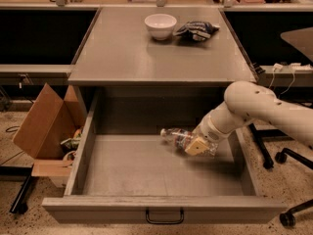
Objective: Place water bottle into top drawer
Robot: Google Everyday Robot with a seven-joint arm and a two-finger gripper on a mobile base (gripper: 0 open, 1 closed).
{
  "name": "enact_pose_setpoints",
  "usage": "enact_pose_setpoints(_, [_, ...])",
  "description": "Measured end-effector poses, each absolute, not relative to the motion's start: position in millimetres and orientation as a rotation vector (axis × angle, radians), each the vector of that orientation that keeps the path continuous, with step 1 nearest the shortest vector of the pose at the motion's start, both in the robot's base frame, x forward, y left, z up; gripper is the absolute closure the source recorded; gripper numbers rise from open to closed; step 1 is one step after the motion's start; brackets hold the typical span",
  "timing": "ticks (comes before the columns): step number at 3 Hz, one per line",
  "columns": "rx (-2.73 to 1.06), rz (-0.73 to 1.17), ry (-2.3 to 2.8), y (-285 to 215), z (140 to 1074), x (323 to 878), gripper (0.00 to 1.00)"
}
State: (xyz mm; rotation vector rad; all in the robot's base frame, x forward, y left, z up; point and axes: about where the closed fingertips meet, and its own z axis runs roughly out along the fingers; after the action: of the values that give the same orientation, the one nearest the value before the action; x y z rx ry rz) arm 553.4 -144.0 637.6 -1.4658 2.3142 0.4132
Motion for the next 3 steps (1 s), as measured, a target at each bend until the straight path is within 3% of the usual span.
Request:
enact_pose_setpoints(1, [-1.379, 0.436, 2.341, -159.3, 621.6, 552.0, 0.67])
enact_pose_setpoints(3, [-1.358, 0.449, 2.308, -157.7, 630.8, 555.2, 0.2])
